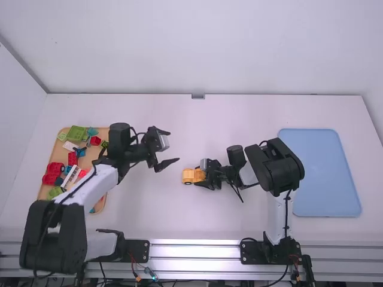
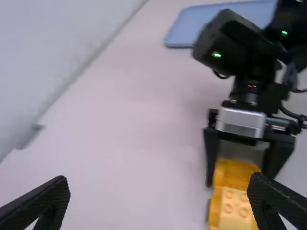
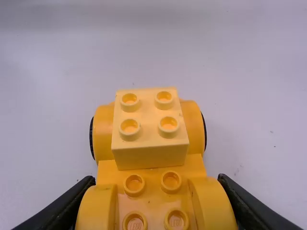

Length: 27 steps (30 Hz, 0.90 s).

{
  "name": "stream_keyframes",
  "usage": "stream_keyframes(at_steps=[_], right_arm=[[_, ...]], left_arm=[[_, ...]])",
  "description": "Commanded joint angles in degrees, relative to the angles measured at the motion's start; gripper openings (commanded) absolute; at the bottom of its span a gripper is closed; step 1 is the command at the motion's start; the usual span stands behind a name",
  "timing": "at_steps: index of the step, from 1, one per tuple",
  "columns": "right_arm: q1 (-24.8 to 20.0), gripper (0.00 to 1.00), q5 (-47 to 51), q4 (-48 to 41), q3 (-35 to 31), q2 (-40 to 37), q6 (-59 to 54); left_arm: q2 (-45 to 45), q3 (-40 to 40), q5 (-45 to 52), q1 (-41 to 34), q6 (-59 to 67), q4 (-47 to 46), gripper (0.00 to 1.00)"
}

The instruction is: Assemble lego blocks to make yellow taxi

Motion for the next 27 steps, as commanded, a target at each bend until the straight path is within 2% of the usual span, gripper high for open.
stream_keyframes(at_steps=[1, 2, 3, 4, 6, 8, 14, 16, 21, 27], right_arm=[[0.07, 0.90, 0.90, -0.37, -0.26, 0.76, 0.59], [0.07, 0.67, 0.96, -0.66, -0.26, 0.66, 0.59], [0.07, 0.70, 1.01, -0.68, -0.26, 0.63, 0.61], [0.07, 0.85, 2.99, -1.07, -0.28, 0.00, 2.75], [0.09, 0.99, 6.99, -2.54, -0.31, -1.40, 4.94], [0.20, 0.99, 8.70, -4.11, -0.31, -2.54, 4.59], [1.22, 0.99, 16.39, -15.96, -0.22, -11.47, 1.40], [1.33, 0.99, 22.82, -23.76, -0.28, -17.86, 1.40], [1.16, 0.99, 31.69, -36.20, -0.24, -29.11, 1.40], [1.16, 0.99, 36.96, -43.56, -0.28, -40.26, 1.42]], left_arm=[[-4.02, 0.31, -5.40, 1.86, -7.65, -2.27, 0.99], [-5.14, 0.31, -6.99, 2.38, -8.76, -3.50, 0.99], [-5.57, 0.31, -7.72, 2.60, -9.29, -4.02, 0.99], [-7.39, 0.31, -11.39, 3.54, -11.45, -6.43, 0.99], [-8.39, 0.31, -14.62, 4.35, -14.75, -7.52, 0.99], [-8.66, 0.31, -16.20, 4.70, -16.72, -7.72, 0.99], [-8.72, 0.31, -27.93, 5.29, -26.77, -7.87, 0.99], [-8.72, 0.31, -34.34, 5.29, -31.17, -8.26, 0.99], [-8.72, 0.31, -40.85, 5.31, -36.09, -9.22, 0.99], [-8.72, 0.70, -52.85, 7.69, -43.89, -14.43, 0.99]])
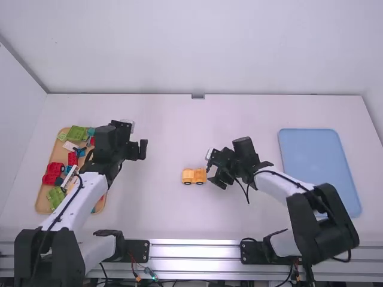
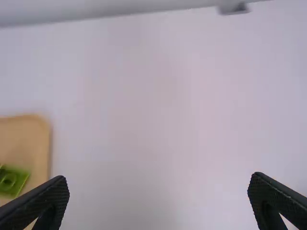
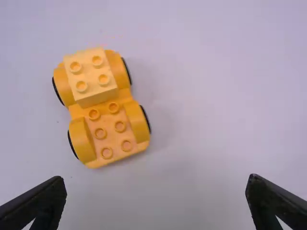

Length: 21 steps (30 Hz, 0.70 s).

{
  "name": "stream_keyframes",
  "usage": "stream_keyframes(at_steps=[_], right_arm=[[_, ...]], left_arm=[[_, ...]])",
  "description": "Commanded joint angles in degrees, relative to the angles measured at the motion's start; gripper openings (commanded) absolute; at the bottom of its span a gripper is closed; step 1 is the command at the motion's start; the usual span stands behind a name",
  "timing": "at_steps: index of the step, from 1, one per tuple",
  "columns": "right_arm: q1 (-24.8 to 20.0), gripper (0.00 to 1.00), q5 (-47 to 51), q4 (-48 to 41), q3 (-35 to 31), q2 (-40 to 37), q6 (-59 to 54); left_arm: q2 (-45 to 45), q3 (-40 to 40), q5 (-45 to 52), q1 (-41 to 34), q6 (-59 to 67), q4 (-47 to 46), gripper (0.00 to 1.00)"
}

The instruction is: Assemble lego blocks to make yellow taxi

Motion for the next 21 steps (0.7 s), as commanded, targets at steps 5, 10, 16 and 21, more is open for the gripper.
stream_keyframes(at_steps=[5, 10, 16, 21], right_arm=[[-0.04, 0.99, 3.63, -0.83, -0.17, -9.18, -1.95], [-0.02, 0.99, 3.82, 1.40, -0.17, -11.78, -4.13], [-0.46, 0.99, 3.82, 5.35, -0.15, -12.22, -4.15], [-1.36, 0.99, 3.85, 8.31, -0.15, -12.24, -4.15]], left_arm=[[-0.85, 5.22, -10.75, 11.45, -10.49, -17.90, 0.99], [1.73, 9.97, -8.22, 22.99, -6.03, -29.62, 0.99], [11.61, 16.50, -4.98, 34.69, 3.50, -34.80, 0.99], [23.10, 24.50, -2.89, 38.80, 13.49, -42.23, 0.87]])
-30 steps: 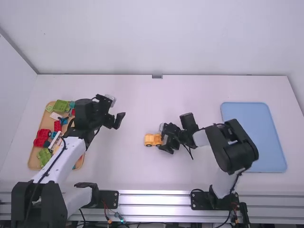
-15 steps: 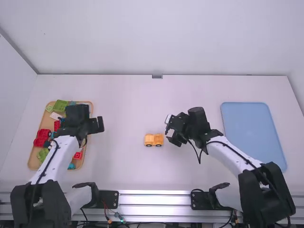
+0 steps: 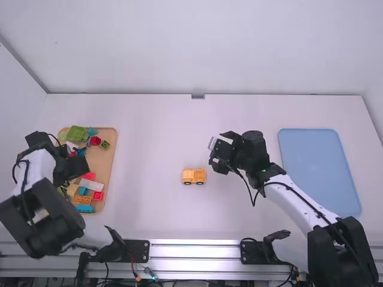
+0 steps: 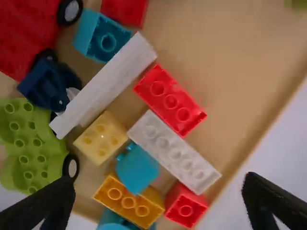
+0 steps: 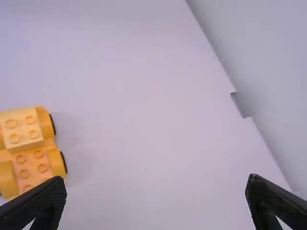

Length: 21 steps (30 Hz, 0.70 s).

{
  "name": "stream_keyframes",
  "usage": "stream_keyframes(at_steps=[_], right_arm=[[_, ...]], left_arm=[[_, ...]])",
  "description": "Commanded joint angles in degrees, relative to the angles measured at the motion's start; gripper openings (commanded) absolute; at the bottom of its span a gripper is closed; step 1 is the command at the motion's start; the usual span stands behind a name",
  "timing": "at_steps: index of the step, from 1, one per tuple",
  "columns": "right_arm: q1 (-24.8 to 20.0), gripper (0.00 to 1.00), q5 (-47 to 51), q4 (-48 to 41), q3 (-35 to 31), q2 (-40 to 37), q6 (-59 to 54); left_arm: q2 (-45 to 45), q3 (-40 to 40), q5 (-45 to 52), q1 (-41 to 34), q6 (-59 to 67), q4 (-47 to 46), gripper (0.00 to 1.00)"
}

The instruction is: Assemble lego blocks to make yellow taxi

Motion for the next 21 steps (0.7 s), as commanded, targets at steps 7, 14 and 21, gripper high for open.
stream_keyframes(at_steps=[7, 14, 21], right_arm=[[-2.38, 0.99, -0.11, 3.10, -0.11, -0.90, 0.33], [-2.99, 0.99, -0.09, 4.13, -0.11, -0.90, 0.35], [-2.89, 0.99, -0.09, 3.80, 0.55, -0.90, 0.35]], left_arm=[[15.17, 7.41, -7.85, 2.36, 12.74, -1.05, 0.79], [17.25, 7.30, -9.51, 2.14, 20.65, -0.70, 0.32], [17.18, 7.37, -5.38, 2.10, 21.70, -0.13, 0.39]])
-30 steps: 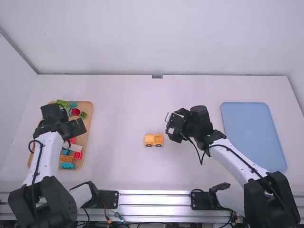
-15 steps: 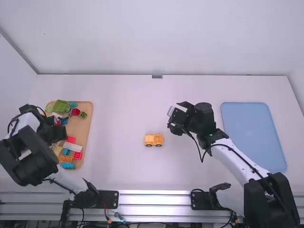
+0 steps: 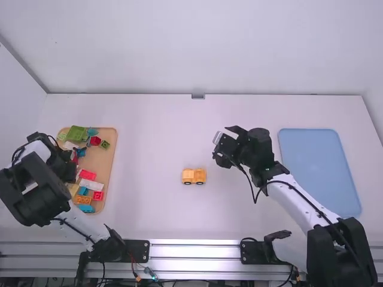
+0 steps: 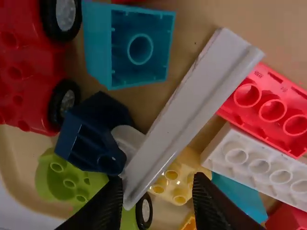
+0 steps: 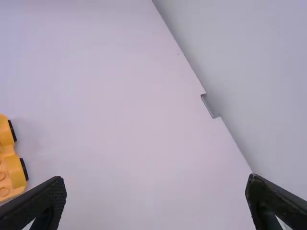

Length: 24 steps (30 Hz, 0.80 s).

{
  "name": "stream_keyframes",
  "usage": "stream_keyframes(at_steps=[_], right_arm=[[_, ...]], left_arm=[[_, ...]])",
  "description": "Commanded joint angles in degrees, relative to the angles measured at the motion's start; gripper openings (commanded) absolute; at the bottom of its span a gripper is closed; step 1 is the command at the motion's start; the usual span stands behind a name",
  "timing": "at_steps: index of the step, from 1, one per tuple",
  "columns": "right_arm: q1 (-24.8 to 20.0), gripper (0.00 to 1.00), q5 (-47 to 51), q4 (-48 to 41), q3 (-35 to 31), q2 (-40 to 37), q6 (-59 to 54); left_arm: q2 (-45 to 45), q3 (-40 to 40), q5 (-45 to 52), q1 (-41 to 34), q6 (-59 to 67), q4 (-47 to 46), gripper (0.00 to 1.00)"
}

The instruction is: Assemble lego blocks to make yellow taxi

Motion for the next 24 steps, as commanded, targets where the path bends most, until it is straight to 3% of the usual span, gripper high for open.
stream_keyframes(at_steps=[1, 6, 7, 8, 9, 10, 17, 24], right_arm=[[-0.09, 0.99, -0.13, -0.50, 0.76, -0.90, 0.28], [-0.07, 0.99, -0.13, -1.14, 1.38, -0.90, 0.28], [-0.09, 0.99, -0.15, -1.14, 1.44, -0.90, 0.31], [-0.13, 0.99, -0.15, -1.11, 1.44, -0.90, 0.28], [-0.17, 0.99, -0.13, -1.11, 1.44, -0.90, 0.28], [-0.17, 0.99, -0.15, -1.11, 1.44, -0.90, 0.28], [-0.31, 0.99, -0.11, -1.14, 1.44, -0.90, 0.28], [-0.59, 0.99, -0.20, -1.11, 1.44, -0.90, 0.28]], left_arm=[[1.18, -0.33, 3.82, -0.09, 1.29, 0.39, 0.39], [0.59, -0.33, 7.10, -0.11, 0.15, 0.98, 0.34], [0.44, -0.33, 8.07, -0.11, 0.61, 0.66, 0.39], [0.11, -0.35, 9.07, -0.11, 1.70, 0.31, 0.51], [-0.04, -0.35, 9.64, -0.09, 1.68, 0.13, 0.91], [-0.33, -0.35, 9.86, -0.09, 1.64, -0.15, 0.99], [-2.82, -0.35, 10.32, -0.09, -1.16, 0.17, 0.99], [-3.96, -0.46, 17.84, -0.09, -0.81, -0.37, 0.99]])
